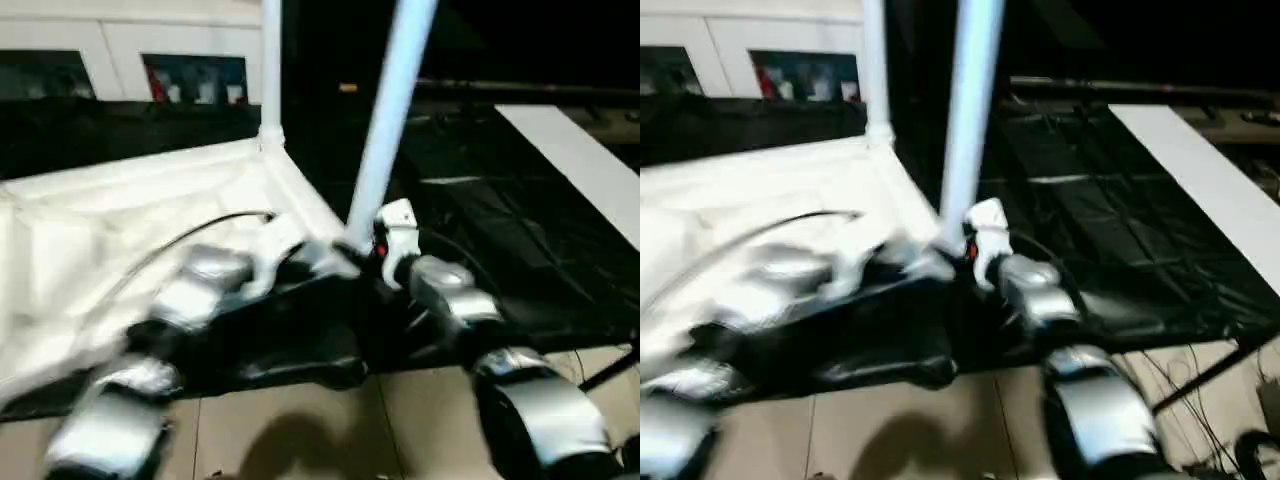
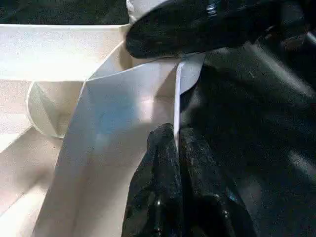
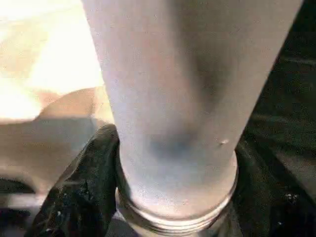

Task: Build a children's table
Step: Rotate leg to tighten

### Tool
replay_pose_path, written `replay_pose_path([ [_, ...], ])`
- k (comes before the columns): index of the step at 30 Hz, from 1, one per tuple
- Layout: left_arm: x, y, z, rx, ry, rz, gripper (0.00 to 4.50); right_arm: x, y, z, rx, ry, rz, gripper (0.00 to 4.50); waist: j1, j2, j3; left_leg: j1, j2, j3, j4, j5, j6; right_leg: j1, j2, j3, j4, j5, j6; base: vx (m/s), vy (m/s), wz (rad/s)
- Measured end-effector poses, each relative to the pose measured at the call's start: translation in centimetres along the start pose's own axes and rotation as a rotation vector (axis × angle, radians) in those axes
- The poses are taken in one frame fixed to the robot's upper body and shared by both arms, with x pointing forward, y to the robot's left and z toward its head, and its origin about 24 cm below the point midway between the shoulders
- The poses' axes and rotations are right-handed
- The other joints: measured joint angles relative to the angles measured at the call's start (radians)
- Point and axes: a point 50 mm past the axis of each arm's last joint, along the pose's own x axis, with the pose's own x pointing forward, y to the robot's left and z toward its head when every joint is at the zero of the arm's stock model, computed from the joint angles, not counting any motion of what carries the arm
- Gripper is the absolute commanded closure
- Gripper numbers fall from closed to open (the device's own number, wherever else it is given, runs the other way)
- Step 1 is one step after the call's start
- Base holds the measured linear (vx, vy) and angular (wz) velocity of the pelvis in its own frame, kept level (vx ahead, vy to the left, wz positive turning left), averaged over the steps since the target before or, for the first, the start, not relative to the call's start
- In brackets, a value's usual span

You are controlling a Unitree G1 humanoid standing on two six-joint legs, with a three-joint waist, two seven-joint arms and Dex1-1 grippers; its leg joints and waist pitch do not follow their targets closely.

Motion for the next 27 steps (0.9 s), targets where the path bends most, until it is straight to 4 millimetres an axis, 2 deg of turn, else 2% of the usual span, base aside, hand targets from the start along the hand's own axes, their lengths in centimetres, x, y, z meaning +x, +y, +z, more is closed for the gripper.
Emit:
replay_pose_path([
  [4, 0.8, -0.3, 0.6, -0.002, -0.005, 0.028, 4.50, 0.4, 0.6, 0.2, 0.018, -0.015, -0.081, 1.78, 0.010, -0.001, 0.000, -0.003, 0.000, 0.000, -0.001, 0.000, 0.000, -0.002, 0.000, 0.000, 0.000, 0.003, 0.001, 0.000, 0.000, 0.00],
  [9, 0.8, -0.2, 0.8, 0.028, -0.019, 0.035, 4.50, 0.6, 0.7, 0.6, 0.011, -0.027, -0.087, 1.78, 0.011, 0.000, 0.000, -0.010, -0.001, 0.000, -0.001, 0.000, 0.001, -0.008, -0.001, 0.000, 0.000, 0.003, 0.001, 0.000, 0.000, 0.00],
  [11, 0.6, 0.0, 0.8, 0.041, -0.021, 0.029, 4.50, 0.5, 0.7, 0.6, 0.015, -0.039, -0.064, 1.22, 0.011, 0.001, 0.000, -0.011, -0.001, 0.000, -0.001, 0.000, 0.001, -0.009, -0.001, -0.001, 0.000, 0.003, 0.001, 0.000, 0.000, 0.00],
  [13, 0.3, 0.3, 0.7, 0.048, -0.020, 0.032, 4.50, 0.4, 0.7, 0.7, 0.008, -0.051, -0.025, 1.06, 0.009, 0.002, 0.001, -0.012, 0.000, 0.000, -0.002, 0.000, 0.001, -0.009, -0.001, -0.001, 0.001, 0.003, 0.001, 0.000, 0.000, 0.00],
  [15, -0.4, 1.1, 0.3, 0.057, -0.015, 0.056, 4.50, 0.4, 1.0, 1.0, -0.018, -0.072, 0.036, 0.90, -0.003, 0.002, 0.001, -0.011, 0.001, -0.001, -0.001, 0.000, 0.000, -0.010, 0.001, -0.001, 0.001, 0.003, 0.001, 0.000, 0.000, 0.00],
  [18, -1.5, 1.6, -0.3, 0.077, -0.014, 0.034, 4.50, -0.1, 0.3, 1.2, -0.101, -0.071, 0.136, 0.66, -0.013, 0.003, 0.001, -0.011, 0.001, -0.002, -0.002, 0.000, 0.000, -0.009, 0.002, -0.002, 0.001, 0.003, 0.001, 0.000, 0.000, 0.00],
  [24, -3.7, 2.2, -1.4, 0.136, -0.007, -0.098, 4.50, -2.0, -1.4, 1.8, -0.256, -0.061, 0.412, 0.66, -0.013, 0.003, 0.001, -0.012, 0.001, -0.002, -0.001, 0.000, 0.001, -0.008, 0.002, -0.002, -0.003, 0.003, 0.000, 0.000, 0.000, 0.00],
  [27, -4.8, 2.0, -1.9, 0.176, -0.006, -0.196, 4.50, -3.4, -2.4, 0.9, -0.312, -0.004, 0.529, 0.66, -0.010, 0.003, 0.001, -0.012, 0.001, -0.001, -0.001, 0.002, 0.006, -0.008, 0.001, -0.002, -0.005, 0.002, 0.000, 0.000, 0.000, 0.00],
])
